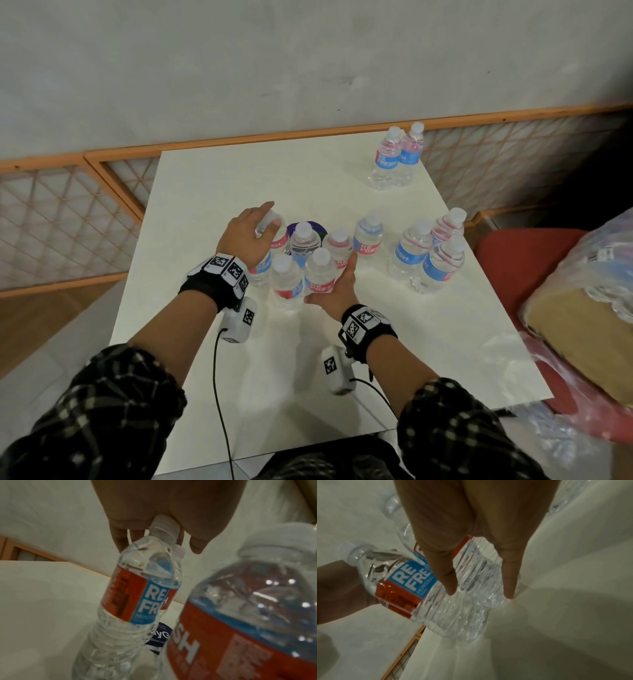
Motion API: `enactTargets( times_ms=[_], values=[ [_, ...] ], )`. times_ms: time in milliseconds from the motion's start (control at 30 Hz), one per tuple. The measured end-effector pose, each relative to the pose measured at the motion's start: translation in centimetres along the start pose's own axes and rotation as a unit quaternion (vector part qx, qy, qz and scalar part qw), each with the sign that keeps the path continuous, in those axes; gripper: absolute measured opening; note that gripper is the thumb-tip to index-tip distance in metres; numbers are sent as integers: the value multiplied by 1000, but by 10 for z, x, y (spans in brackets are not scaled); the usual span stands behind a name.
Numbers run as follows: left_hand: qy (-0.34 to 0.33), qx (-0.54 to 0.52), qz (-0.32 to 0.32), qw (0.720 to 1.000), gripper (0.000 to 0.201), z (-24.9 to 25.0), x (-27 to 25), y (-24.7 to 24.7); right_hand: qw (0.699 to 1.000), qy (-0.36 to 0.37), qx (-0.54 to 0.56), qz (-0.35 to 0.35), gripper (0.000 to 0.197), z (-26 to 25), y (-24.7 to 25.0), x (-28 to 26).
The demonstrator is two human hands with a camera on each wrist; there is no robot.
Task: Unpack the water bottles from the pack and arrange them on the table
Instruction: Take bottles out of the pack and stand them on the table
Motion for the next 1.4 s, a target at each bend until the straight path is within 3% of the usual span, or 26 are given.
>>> enactTargets(
  times_ms=[233, 367, 500, 600, 667, 733, 800, 867, 1033, 1167, 1267, 1400],
  values=[
    [73, -87, -32, 993, 57, -17, 0, -1, 999, -10, -14, -31, 128, -12, -37, 17],
    [52, -101, -14, 993, 63, -23, -1, 2, 998, -14, -22, -52, 111, -21, -49, 20],
    [50, -117, -9, 992, 63, -27, 1, 0, 997, -11, -25, -77, 113, -21, -53, 24],
    [48, -75, -32, 995, 64, -25, 2, -1, 995, 4, -33, -98, 115, -16, -45, 23],
    [45, -24, -21, 998, 61, -18, 2, 8, 992, -5, -29, -120, 104, -8, -30, 18],
    [-2, -5, 49, 999, 52, 8, -3, 27, 990, -57, -9, -132, 83, 11, -9, 11],
    [-92, 27, 135, 986, 41, 50, -15, 46, 988, -104, 30, -108, 61, 34, 20, 3],
    [-148, 38, 160, 975, 35, 88, -24, 47, 986, -134, 60, -79, 48, 51, 48, -4],
    [-205, -1, 60, 977, 34, 163, -25, -22, 977, -189, 97, -27, 27, 85, 123, -24],
    [-228, 55, -30, 972, 50, 197, -21, -90, 965, -217, 112, 91, 15, 100, 188, -32],
    [-193, 116, -75, 971, 61, 212, -8, -127, 957, -196, 138, 160, 27, 96, 238, -27],
    [-144, 228, -119, 956, 71, 218, 9, -156, 947, -193, 223, 126, 42, 75, 256, -14]
  ],
)
Point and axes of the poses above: each hand's wrist, its own x-axis towards the middle knuckle, its own y-axis out of the back of the hand, z = x × y, the point moved 9 cm from there along x, towards the middle knuckle, and after that the axes turned 2 degrees about -z, right-handed, at the moved point
